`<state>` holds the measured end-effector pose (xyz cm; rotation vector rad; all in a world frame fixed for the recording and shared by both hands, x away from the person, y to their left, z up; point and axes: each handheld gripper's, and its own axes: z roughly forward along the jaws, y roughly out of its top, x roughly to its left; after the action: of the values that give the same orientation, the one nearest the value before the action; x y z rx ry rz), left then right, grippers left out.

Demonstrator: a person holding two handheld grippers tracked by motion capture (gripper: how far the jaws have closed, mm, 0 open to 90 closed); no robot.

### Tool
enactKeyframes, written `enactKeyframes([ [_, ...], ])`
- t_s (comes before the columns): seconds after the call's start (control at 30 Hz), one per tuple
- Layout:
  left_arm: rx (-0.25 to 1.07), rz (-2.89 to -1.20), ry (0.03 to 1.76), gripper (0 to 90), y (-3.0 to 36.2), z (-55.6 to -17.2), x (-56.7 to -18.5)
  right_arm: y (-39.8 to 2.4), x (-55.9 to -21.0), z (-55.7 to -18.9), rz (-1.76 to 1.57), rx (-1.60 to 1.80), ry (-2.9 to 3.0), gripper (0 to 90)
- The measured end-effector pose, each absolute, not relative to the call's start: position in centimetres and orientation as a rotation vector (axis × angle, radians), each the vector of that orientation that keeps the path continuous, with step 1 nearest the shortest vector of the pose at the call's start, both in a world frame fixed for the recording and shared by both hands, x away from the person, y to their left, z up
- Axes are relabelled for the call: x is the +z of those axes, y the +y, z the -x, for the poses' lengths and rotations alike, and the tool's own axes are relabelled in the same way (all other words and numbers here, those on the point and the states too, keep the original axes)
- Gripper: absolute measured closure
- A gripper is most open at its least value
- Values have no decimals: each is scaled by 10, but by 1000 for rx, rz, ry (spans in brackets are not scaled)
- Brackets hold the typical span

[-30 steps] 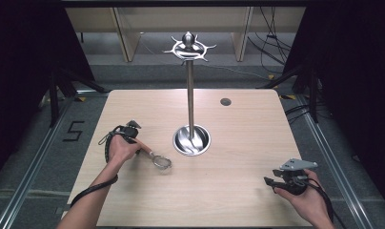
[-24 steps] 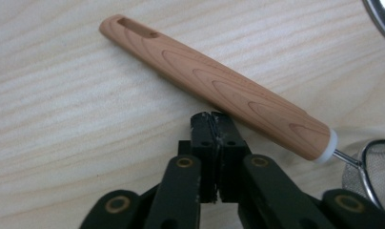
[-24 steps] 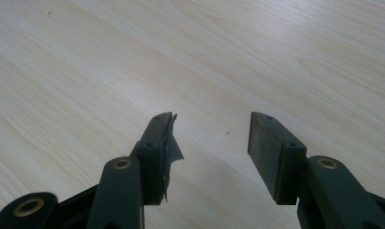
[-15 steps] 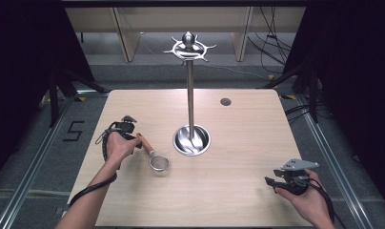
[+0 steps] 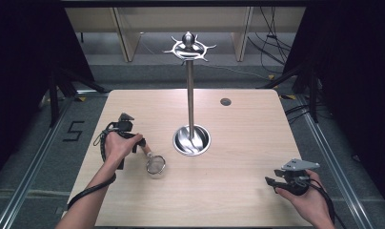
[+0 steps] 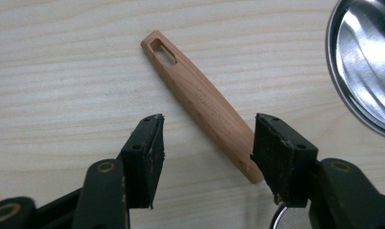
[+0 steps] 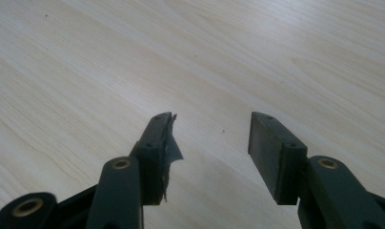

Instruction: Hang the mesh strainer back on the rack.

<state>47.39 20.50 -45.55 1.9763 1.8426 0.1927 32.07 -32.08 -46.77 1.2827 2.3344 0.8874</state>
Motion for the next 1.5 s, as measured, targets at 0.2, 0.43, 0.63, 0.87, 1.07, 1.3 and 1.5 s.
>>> enactKeyframes([
  [0.2,201,-1990,1843,390,195,-475,-455,-320,-467,-320,-1312,880,2335,515],
  [0.43,164,-2011,1851,392,188,-478,-455,-317,-468,-321,-1236,858,2354,512],
  [0.63,152,-2049,1871,399,187,-478,-460,-314,-468,-321,-1279,865,2364,512],
  [0.87,183,-2070,1871,423,174,-482,-466,-314,-468,-321,-1279,866,2364,511],
  [1.07,182,-2119,1866,422,171,-483,-469,-314,-469,-321,-1242,863,2366,512],
  [1.3,197,-2210,1847,458,170,-483,-470,-314,-469,-321,-1240,862,2364,514],
  [1.5,217,-2253,1828,509,171,-483,-469,-313,-469,-321,-1231,866,2367,514],
])
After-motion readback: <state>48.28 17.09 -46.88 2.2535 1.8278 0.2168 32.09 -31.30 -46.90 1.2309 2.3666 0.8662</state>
